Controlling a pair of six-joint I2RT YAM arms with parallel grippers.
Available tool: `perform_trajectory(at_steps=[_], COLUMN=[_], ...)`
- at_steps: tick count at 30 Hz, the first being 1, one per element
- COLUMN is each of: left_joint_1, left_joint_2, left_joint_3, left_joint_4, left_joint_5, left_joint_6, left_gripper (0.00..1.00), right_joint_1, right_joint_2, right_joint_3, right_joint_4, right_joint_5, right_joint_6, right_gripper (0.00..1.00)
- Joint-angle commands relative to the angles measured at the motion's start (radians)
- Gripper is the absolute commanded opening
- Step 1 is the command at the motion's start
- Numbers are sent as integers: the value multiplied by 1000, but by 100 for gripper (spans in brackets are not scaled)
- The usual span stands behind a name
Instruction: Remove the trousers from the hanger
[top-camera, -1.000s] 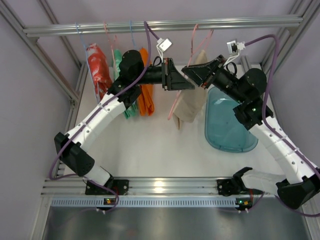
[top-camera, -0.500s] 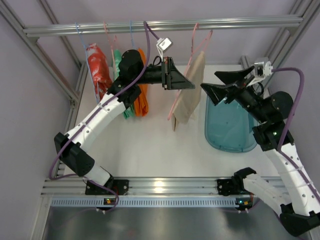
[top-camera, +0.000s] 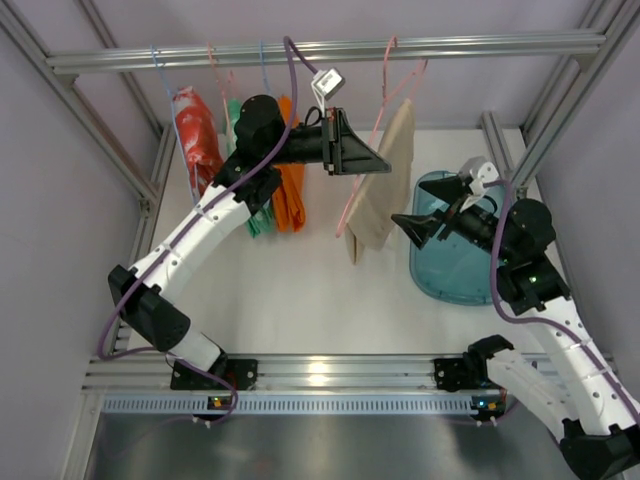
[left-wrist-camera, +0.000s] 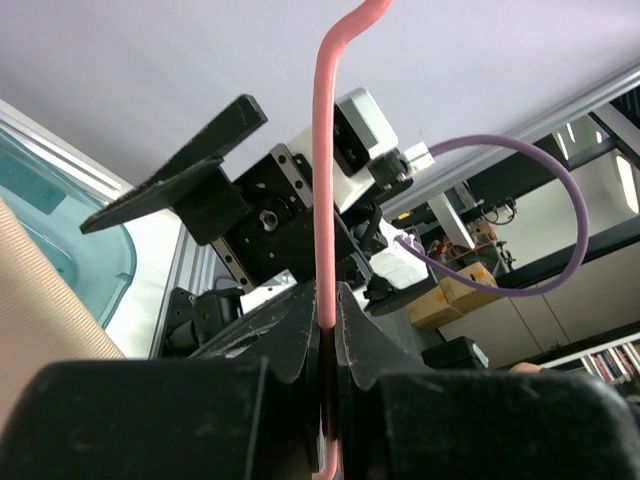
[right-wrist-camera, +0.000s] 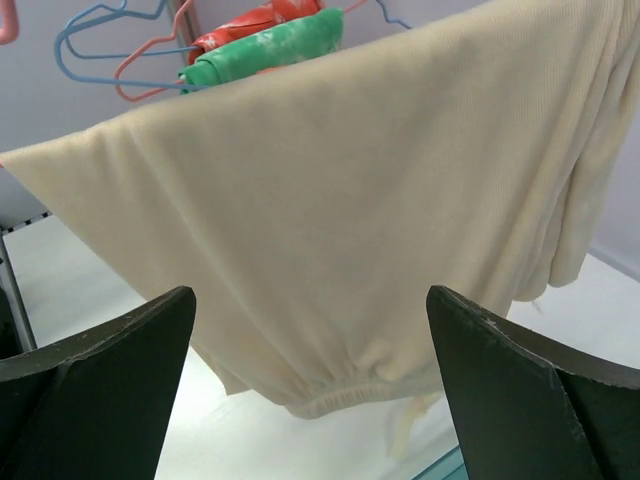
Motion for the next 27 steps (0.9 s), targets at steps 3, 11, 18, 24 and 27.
perform_trajectory(at_steps=[3,11,18,24,27], left_joint_1=[-1,-1,-2,-2,-1], left_joint_2=[2,43,66,59,56], left_joint_3=[78,136,167,156,155], left_joint_4=[141,108,93,91,90], left_joint_5=[-86,-178,-171,-177,-168], left_joint_6=[17,0,0,0,1], left_gripper=[0,0,0,0,0], right_joint_1=[55,333,359,359,358], right_joint_2=[-23,8,71,152,174], right_joint_3=[-6,-44,-87,-41,-25], right_joint_4=[92,95,242,322,337], right_joint_5=[37,242,490,586,577], right_joint_6=[-17,-187,-311,-311,-310], right_gripper=[99,99,99,99,99])
